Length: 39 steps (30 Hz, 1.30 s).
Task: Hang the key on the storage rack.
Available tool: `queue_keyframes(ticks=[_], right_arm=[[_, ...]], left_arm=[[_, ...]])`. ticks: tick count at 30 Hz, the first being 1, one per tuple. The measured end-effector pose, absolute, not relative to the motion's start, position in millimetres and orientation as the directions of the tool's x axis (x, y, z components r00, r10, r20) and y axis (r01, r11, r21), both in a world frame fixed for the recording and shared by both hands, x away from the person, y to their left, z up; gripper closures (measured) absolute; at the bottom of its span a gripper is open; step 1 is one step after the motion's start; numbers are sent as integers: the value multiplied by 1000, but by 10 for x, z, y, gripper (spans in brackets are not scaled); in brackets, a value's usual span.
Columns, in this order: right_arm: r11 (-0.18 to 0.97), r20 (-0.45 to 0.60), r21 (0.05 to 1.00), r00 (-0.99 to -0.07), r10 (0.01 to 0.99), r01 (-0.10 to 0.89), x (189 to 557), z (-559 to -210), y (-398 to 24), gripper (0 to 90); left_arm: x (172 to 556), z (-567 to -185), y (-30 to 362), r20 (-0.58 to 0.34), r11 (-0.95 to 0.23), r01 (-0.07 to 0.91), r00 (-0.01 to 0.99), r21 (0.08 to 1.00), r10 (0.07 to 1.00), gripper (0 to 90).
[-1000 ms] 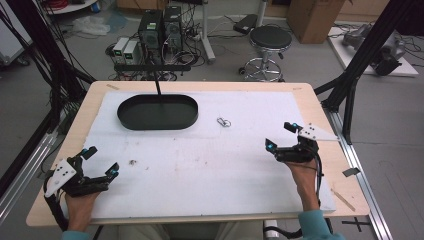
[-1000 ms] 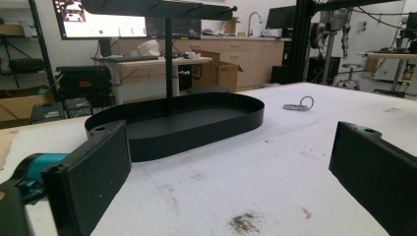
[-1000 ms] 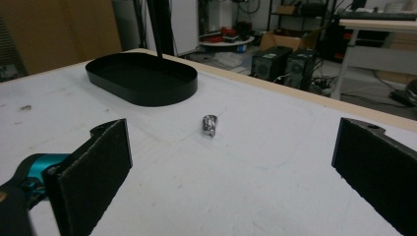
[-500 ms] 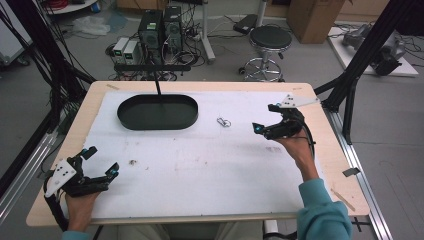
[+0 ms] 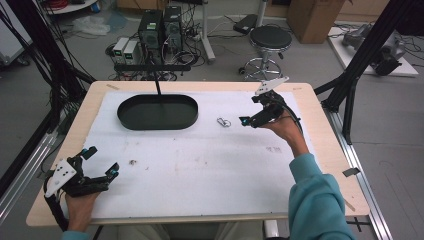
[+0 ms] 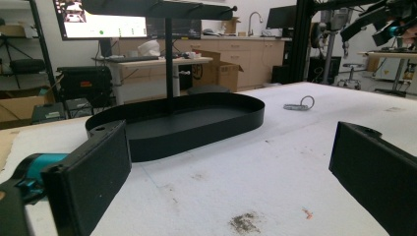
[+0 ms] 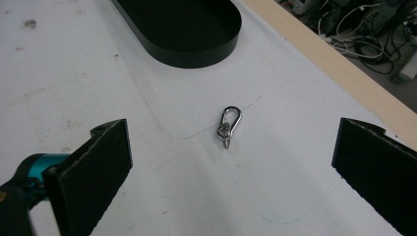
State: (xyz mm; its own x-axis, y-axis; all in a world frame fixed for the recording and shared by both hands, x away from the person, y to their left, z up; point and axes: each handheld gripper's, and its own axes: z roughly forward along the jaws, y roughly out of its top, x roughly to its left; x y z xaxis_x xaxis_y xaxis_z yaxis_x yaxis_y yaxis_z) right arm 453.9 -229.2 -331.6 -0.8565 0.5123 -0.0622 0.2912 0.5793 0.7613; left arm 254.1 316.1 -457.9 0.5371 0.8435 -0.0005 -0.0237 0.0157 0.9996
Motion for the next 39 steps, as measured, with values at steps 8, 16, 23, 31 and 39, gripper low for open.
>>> queue_keyframes(ticks=[8, 16, 23, 31, 39], right_arm=[[661, -68, 685, -876, 477, 307, 4810, -3379, -2088, 9], [690, -49, 648, -887, 460, 322, 4950, -3516, -1967, 9], [721, -37, 610, -897, 441, 329, 5019, -3673, -1856, 9], [739, -20, 581, -901, 432, 341, 5074, -3804, -1782, 9], [745, 14, 546, -893, 450, 383, 5128, -3925, -1750, 58]], left_arm=[[2539, -4579, 3159, 1, 15, -26, 537, 1000, 844, 26], [2542, -4579, 3163, 0, 16, -25, 538, 1000, 843, 26], [2542, -4579, 3163, -1, 17, -24, 537, 1000, 843, 26], [2542, -4579, 3163, 0, 16, -25, 537, 1000, 843, 26], [2541, -4579, 3163, -1, 17, -25, 538, 1000, 843, 26]])
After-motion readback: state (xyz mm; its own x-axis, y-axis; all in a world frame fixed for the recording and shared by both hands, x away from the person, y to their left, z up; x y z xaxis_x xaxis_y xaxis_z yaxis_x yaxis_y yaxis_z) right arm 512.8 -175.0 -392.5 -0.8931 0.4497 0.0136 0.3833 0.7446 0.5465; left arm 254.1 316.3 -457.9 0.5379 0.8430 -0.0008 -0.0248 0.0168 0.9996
